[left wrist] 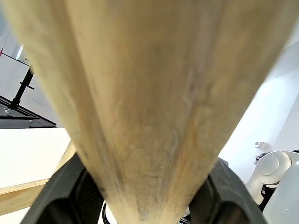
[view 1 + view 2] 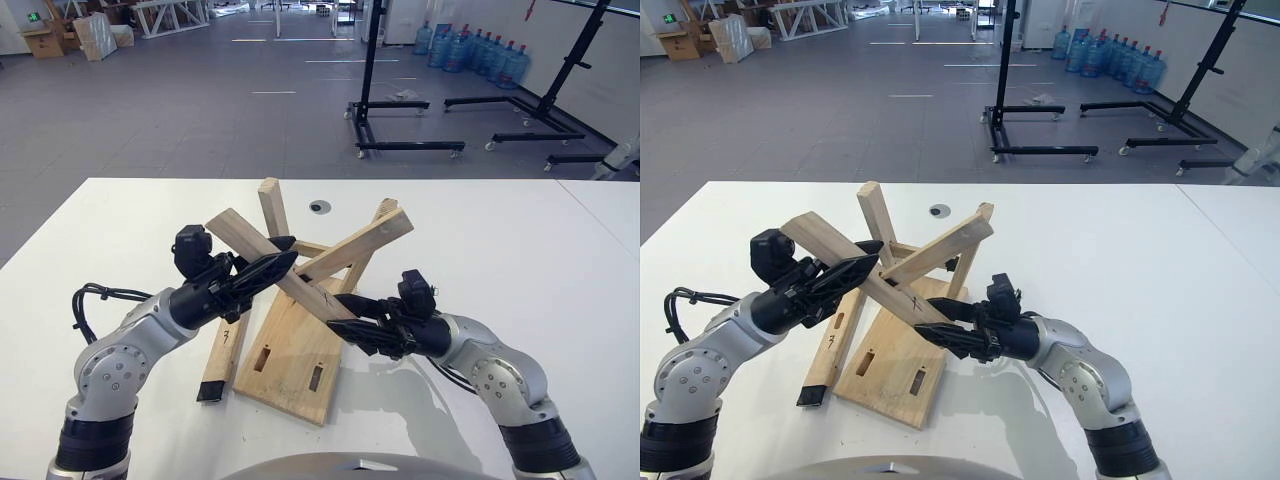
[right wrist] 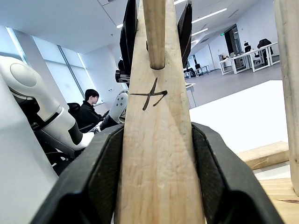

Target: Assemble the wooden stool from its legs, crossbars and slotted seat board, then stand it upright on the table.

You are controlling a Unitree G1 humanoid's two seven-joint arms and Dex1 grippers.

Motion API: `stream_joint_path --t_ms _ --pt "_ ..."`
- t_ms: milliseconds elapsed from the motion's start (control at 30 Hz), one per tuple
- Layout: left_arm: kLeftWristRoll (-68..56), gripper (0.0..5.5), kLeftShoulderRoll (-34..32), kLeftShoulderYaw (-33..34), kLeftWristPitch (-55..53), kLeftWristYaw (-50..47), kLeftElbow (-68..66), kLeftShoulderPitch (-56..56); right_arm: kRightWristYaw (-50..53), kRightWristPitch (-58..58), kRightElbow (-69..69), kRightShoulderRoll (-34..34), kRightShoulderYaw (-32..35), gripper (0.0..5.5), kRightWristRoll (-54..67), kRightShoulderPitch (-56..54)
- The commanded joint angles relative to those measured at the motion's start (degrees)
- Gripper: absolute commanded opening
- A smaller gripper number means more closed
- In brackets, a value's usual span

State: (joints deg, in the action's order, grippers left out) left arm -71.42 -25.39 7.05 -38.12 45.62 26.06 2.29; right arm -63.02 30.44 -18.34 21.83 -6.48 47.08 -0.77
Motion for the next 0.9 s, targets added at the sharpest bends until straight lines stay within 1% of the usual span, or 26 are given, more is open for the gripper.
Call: stream_joint_path --t_ms 33,67,133,167,233,267,300,367,433,500,567,633,733,833,900 --pt "0.2 2.08 -0.9 2.3 0.8 1.3 -0.4 1.4 3.7 2.7 0.7 2.1 -0.6 2.78 -2.8 -1.5" --pt "0.3 2.08 -0.9 2.8 1.1 1.2 -0.7 1.8 4.2 3.7 0.2 2.5 -1.0 2.89 -2.8 -1.8" --pt "0.0 2.07 -1.5 4.7 1.3 1.3 -1.7 2.9 4.5 4.8 -0.1 3.4 -1.0 3.27 -2.8 -2.1" --pt "0.2 2.07 -1.9 5.5 1.4 1.5 -2.3 3.3 4.3 5.3 -0.6 4.2 -0.6 3.55 -2.5 -1.7" --pt "1.1 2.07 -3.8 7.9 1.5 2.4 -3.2 3.6 4.4 7.1 -3.0 6.7 1.4 3.91 -0.7 -0.7" --pt "1.3 2.07 -5.8 9.7 1.3 3.5 -3.8 3.5 4.5 7.8 -4.4 8.3 3.0 4.10 0.1 -0.1" --pt "1.6 2.07 -7.9 11.4 1.0 4.7 -4.2 3.2 4.5 8.3 -5.2 9.7 4.6 4.15 0.5 0.4" --pt "2.9 2.07 -13.9 14.9 -0.1 9.2 -5.4 1.8 4.6 7.9 -5.1 12.8 7.1 4.15 -1.0 1.1" --pt "6.9 2.07 -20.7 15.6 -0.6 16.6 -5.8 -1.0 4.9 7.1 -3.6 14.8 9.2 4.15 -2.2 1.0" --pt "10.2 2.07 -25.1 13.7 -0.6 22.7 -6.1 -2.2 5.6 6.7 -2.5 15.2 10.1 4.15 -2.9 0.2" --pt "14.2 2.07 -28.6 9.7 -0.1 28.6 -6.6 -2.3 4.9 5.8 -0.4 15.5 10.3 4.15 -3.6 -0.7" --pt "17.3 2.07 -30.4 6.5 0.5 32.5 -8.0 -1.0 2.9 4.1 2.7 16.1 10.4 4.15 -4.4 -1.3" --pt "20.6 2.07 -31.1 1.9 1.1 36.4 -10.6 3.0 0.9 2.8 5.6 16.6 10.3 4.15 -5.3 -2.3" --pt "24.4 2.07 -30.0 -2.4 2.1 38.3 -14.8 9.1 -0.1 2.2 7.6 16.6 10.0 4.15 -5.9 -3.6" --pt "25.1 2.07 -29.1 -3.3 2.5 38.8 -16.2 11.5 -1.0 2.0 9.1 16.6 9.6 4.15 -6.5 -4.8"
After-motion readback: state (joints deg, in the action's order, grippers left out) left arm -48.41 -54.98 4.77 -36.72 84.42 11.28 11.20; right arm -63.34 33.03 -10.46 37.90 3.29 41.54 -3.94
